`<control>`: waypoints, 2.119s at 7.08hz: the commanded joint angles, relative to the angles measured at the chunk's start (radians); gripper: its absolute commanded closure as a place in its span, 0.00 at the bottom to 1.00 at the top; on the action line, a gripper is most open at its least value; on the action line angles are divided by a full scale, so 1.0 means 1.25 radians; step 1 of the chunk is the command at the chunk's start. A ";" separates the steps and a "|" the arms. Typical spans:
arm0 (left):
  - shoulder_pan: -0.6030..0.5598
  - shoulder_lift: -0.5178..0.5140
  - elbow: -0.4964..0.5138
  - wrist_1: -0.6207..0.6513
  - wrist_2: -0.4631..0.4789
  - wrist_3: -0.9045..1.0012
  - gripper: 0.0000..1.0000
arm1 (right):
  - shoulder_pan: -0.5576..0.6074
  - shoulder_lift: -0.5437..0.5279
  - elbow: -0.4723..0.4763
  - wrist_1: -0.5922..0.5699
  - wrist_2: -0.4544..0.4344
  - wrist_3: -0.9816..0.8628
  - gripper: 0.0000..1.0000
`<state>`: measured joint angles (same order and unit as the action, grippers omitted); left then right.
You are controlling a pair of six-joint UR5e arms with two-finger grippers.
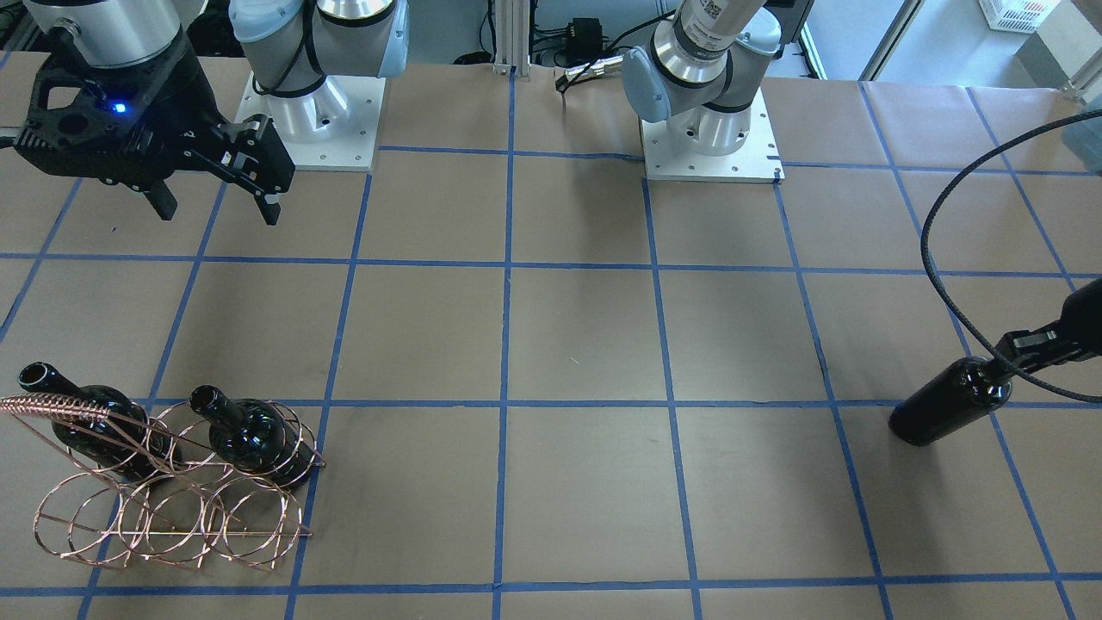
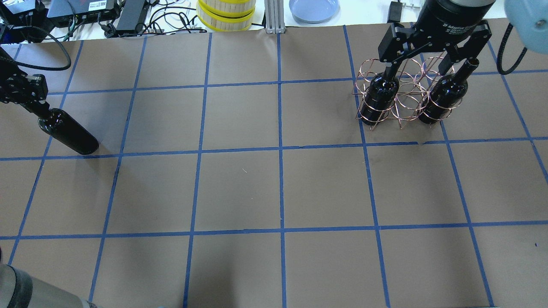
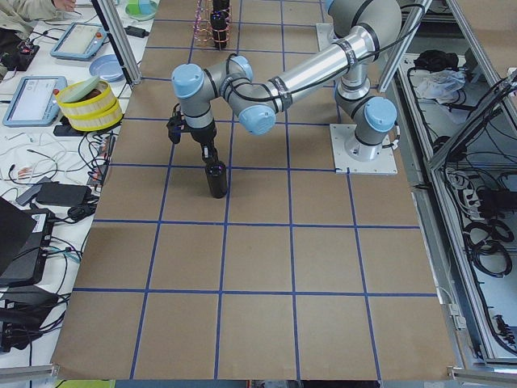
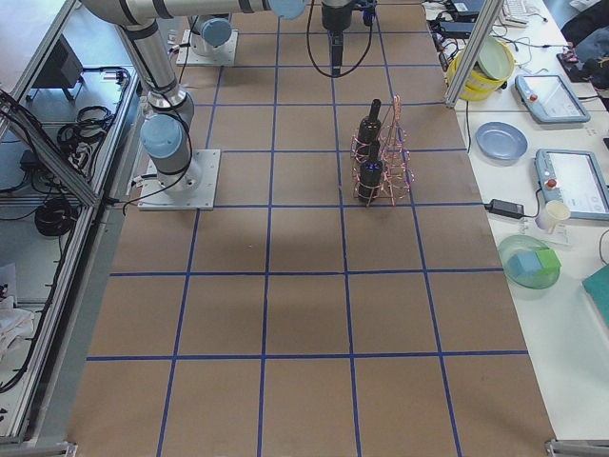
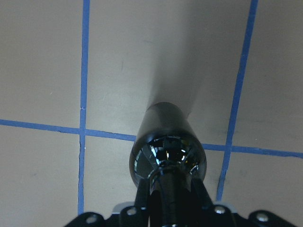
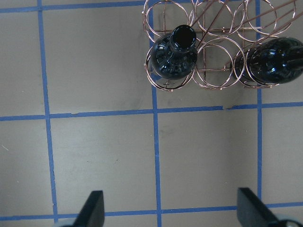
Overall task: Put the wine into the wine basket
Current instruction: 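Lift the bottle upright with the left gripper toward the table center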
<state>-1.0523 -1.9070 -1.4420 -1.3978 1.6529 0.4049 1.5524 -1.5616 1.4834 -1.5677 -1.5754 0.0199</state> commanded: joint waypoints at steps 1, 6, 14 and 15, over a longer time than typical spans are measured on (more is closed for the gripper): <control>-0.004 0.022 0.000 -0.007 -0.004 0.000 0.95 | 0.000 0.000 0.000 0.000 0.000 0.000 0.00; -0.213 0.173 -0.070 -0.110 -0.058 -0.230 1.00 | 0.000 0.001 0.000 0.001 0.000 0.000 0.00; -0.681 0.282 -0.260 -0.029 -0.053 -0.677 1.00 | 0.000 0.000 0.001 0.000 0.000 0.000 0.00; -0.681 0.287 -0.289 0.001 -0.053 -0.676 1.00 | 0.000 0.000 0.001 0.001 0.000 0.000 0.00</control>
<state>-1.8945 -1.5561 -1.7593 -1.4374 1.5848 -0.4368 1.5524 -1.5616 1.4849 -1.5670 -1.5754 0.0199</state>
